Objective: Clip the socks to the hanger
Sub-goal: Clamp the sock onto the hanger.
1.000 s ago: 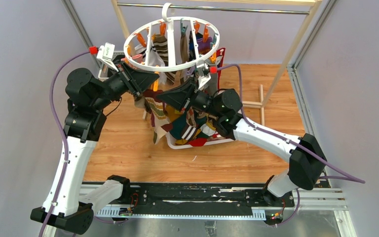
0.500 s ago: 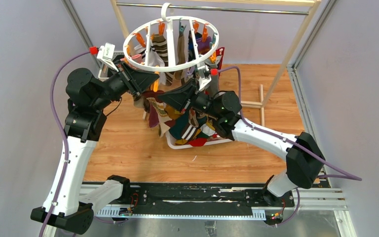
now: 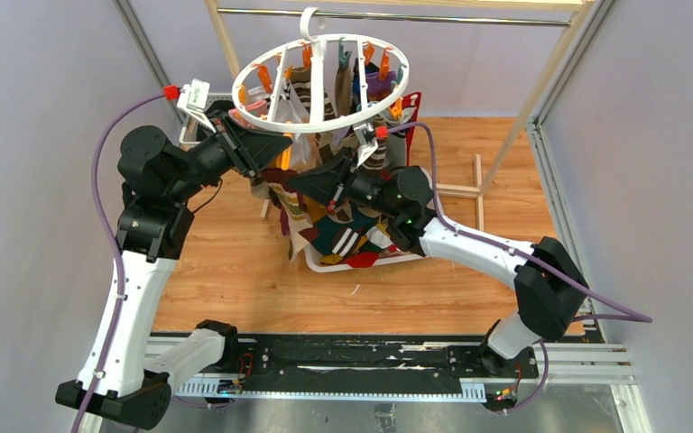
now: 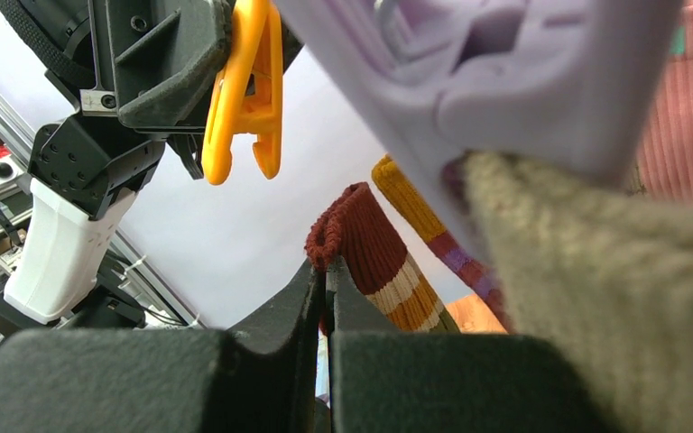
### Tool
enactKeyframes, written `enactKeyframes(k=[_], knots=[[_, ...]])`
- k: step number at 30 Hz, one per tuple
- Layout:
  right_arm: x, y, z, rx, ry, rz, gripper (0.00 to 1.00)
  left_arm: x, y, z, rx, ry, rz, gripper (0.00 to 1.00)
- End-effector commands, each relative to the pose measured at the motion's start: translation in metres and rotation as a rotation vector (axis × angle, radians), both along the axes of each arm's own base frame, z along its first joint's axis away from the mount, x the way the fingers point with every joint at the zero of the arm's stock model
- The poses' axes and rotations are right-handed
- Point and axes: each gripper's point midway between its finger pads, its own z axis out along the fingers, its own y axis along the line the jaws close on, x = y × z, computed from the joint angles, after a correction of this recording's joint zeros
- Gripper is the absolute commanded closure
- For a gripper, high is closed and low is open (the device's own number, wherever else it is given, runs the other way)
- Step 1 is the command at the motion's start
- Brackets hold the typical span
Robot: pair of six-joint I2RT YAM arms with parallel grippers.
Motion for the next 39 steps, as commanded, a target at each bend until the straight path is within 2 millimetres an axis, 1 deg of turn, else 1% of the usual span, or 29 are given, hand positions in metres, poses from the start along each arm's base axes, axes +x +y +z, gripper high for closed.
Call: enactKeyframes(k=[1, 7, 10, 18, 31, 39], knots=[[-0.002, -0.011, 0.019, 0.055, -0.033, 0.001, 1.00, -0.019, -0.006, 0.003, 0.002, -0.021, -0.076, 1.00], [-0.005, -0.018, 0.032, 0.124, -0.042, -0.003, 1.00, -0.018, -0.007, 0.002, 0.000, -0.016, -0.077, 1.00], [-0.006, -0.018, 0.037, 0.135, -0.048, -0.001, 1.00, -0.018, -0.007, 0.002, -0.001, -0.017, -0.076, 1.00], [-0.003, -0.017, 0.038, 0.138, -0.045, -0.005, 1.00, -0.018, -0.007, 0.002, -0.002, -0.016, -0.077, 1.00], [-0.001, -0.019, 0.050, 0.175, -0.054, -0.010, 1.00, -0.019, -0.007, 0.003, 0.000, -0.019, -0.078, 1.00], [0.001, -0.021, 0.052, 0.186, -0.056, -0.012, 1.00, -0.018, -0.007, 0.003, -0.001, -0.015, -0.078, 1.00]])
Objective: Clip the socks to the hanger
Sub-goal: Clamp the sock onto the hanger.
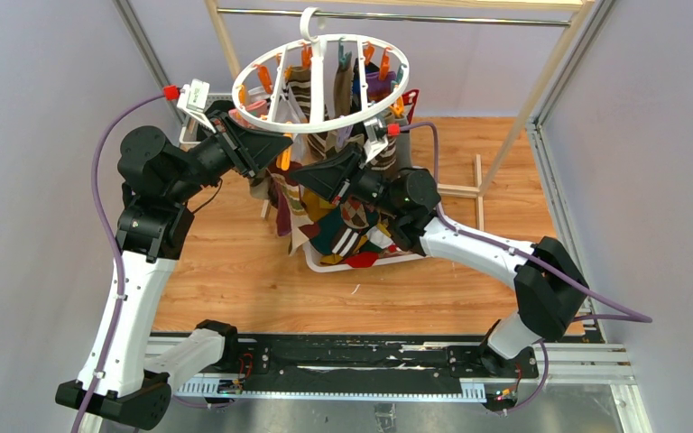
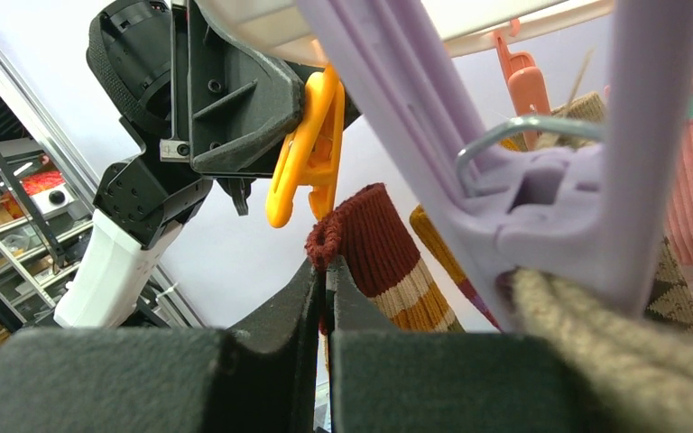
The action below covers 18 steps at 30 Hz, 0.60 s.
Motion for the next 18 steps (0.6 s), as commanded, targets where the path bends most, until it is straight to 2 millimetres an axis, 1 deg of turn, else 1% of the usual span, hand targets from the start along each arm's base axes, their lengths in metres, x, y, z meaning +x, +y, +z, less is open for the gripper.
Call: enactKeyframes(k=[1, 6, 10, 13, 15, 18], knots=[[0.004, -0.011, 0.027, 0.080, -0.046, -0.024, 1.00, -0.017, -0.007, 0.002, 0.002, -0.015, -0.074, 1.00], [0.000, -0.010, 0.025, 0.066, -0.056, 0.000, 1.00, -0.017, -0.007, 0.002, 0.003, -0.017, -0.076, 1.00], [-0.003, -0.008, 0.012, 0.031, -0.052, 0.015, 1.00, -0.018, -0.007, 0.004, -0.001, -0.018, -0.077, 1.00], [-0.008, -0.005, 0.003, -0.002, -0.066, 0.044, 1.00, -0.018, -0.007, 0.004, -0.001, -0.018, -0.077, 1.00], [-0.012, -0.005, 0.001, -0.014, -0.075, 0.061, 1.00, -0.018, -0.007, 0.004, -0.002, -0.017, -0.078, 1.00], [-0.013, -0.006, 0.003, -0.008, -0.084, 0.062, 1.00, -0.017, -0.007, 0.004, -0.005, -0.015, -0.078, 1.00]])
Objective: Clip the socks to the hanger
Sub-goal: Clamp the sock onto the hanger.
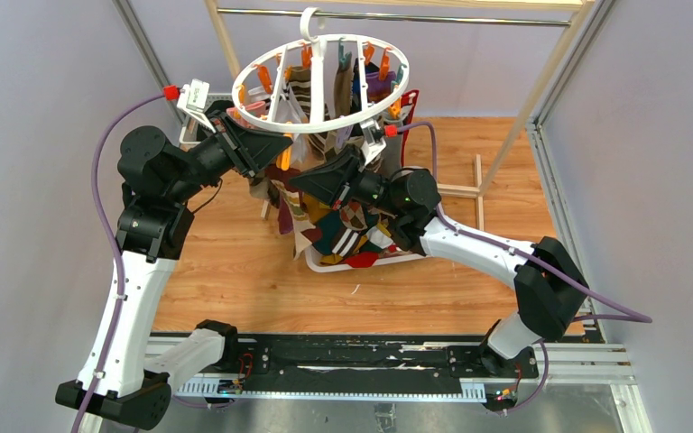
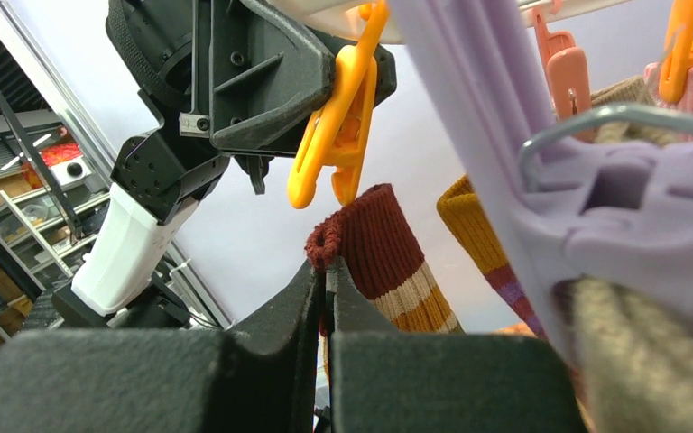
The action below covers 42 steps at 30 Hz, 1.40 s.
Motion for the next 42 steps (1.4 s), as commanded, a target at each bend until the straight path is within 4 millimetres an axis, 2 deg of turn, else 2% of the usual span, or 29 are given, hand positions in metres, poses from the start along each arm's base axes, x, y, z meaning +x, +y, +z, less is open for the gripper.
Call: enactKeyframes(k=[1, 16, 31, 42], knots=[[-0.003, -0.006, 0.008, 0.013, -0.057, 0.010, 1.00, -0.017, -0.007, 0.004, -0.003, -0.018, -0.079, 1.00], [0.007, -0.010, 0.027, 0.082, -0.066, -0.016, 1.00, -0.017, -0.007, 0.002, 0.000, -0.014, -0.078, 1.00], [0.009, -0.010, 0.026, 0.080, -0.067, -0.023, 1.00, -0.018, -0.007, 0.000, 0.004, -0.015, -0.081, 1.00], [0.019, -0.013, 0.042, 0.150, -0.068, -0.071, 1.00, -0.018, -0.008, 0.000, 0.003, -0.014, -0.085, 1.00]])
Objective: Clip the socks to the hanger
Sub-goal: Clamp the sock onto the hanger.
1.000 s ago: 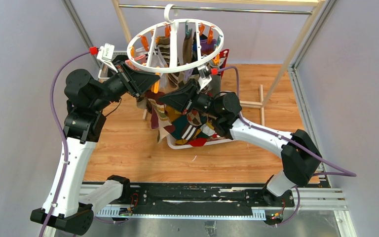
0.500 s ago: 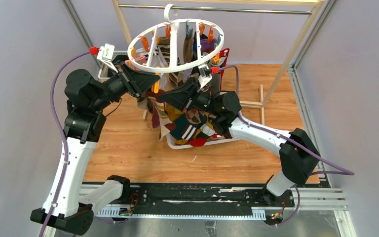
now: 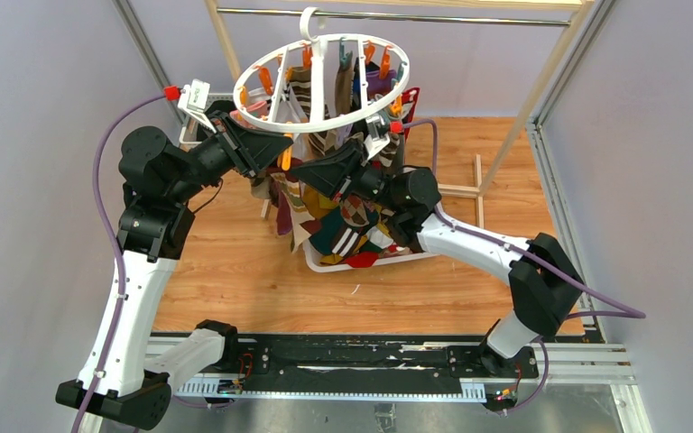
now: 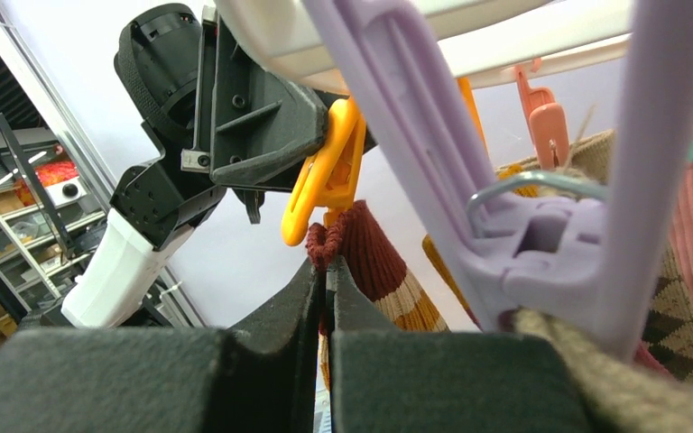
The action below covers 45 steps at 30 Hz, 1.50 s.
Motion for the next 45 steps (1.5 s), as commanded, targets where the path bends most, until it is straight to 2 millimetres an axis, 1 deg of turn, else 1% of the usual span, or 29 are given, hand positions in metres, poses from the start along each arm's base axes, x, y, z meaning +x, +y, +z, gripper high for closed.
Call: enactKeyframes(k=[1, 3, 6, 9, 11, 14, 16, 22, 29, 34, 38, 45], knots=[[0.008, -0.011, 0.034, 0.108, -0.051, -0.040, 1.00, -0.019, -0.007, 0.002, 0.005, -0.017, -0.082, 1.00], [0.005, -0.011, 0.037, 0.124, -0.057, -0.022, 1.00, -0.019, -0.007, 0.002, 0.004, -0.018, -0.082, 1.00], [0.000, -0.013, 0.036, 0.140, -0.060, 0.025, 1.00, -0.019, -0.007, 0.003, 0.006, -0.020, -0.084, 1.00], [-0.007, -0.016, 0.034, 0.144, -0.066, 0.078, 1.00, -0.020, -0.007, 0.003, 0.007, -0.022, -0.085, 1.00], [-0.016, -0.018, 0.032, 0.135, -0.084, 0.126, 1.00, -0.020, -0.007, 0.002, 0.008, -0.020, -0.085, 1.00], [-0.021, -0.021, 0.028, 0.125, -0.087, 0.149, 1.00, -0.020, -0.007, 0.002, 0.009, -0.022, -0.087, 1.00], [-0.021, -0.024, 0.028, 0.132, -0.085, 0.144, 1.00, -0.019, -0.007, 0.002, 0.007, -0.019, -0.086, 1.00], [-0.013, -0.028, 0.033, 0.167, -0.064, 0.101, 1.00, -0.020, -0.008, 0.005, -0.002, -0.022, -0.089, 1.00], [0.000, -0.037, 0.033, 0.191, -0.050, -0.022, 1.00, -0.020, -0.008, 0.005, -0.003, -0.020, -0.090, 1.00], [0.002, -0.042, 0.040, 0.228, -0.065, -0.068, 1.00, -0.019, -0.008, 0.004, -0.003, -0.019, -0.092, 1.00], [-0.002, -0.038, 0.047, 0.247, -0.074, -0.043, 1.00, -0.018, -0.009, 0.003, -0.004, -0.016, -0.092, 1.00], [-0.009, -0.026, 0.041, 0.213, -0.073, 0.033, 1.00, -0.018, -0.009, 0.002, -0.001, -0.018, -0.093, 1.00]])
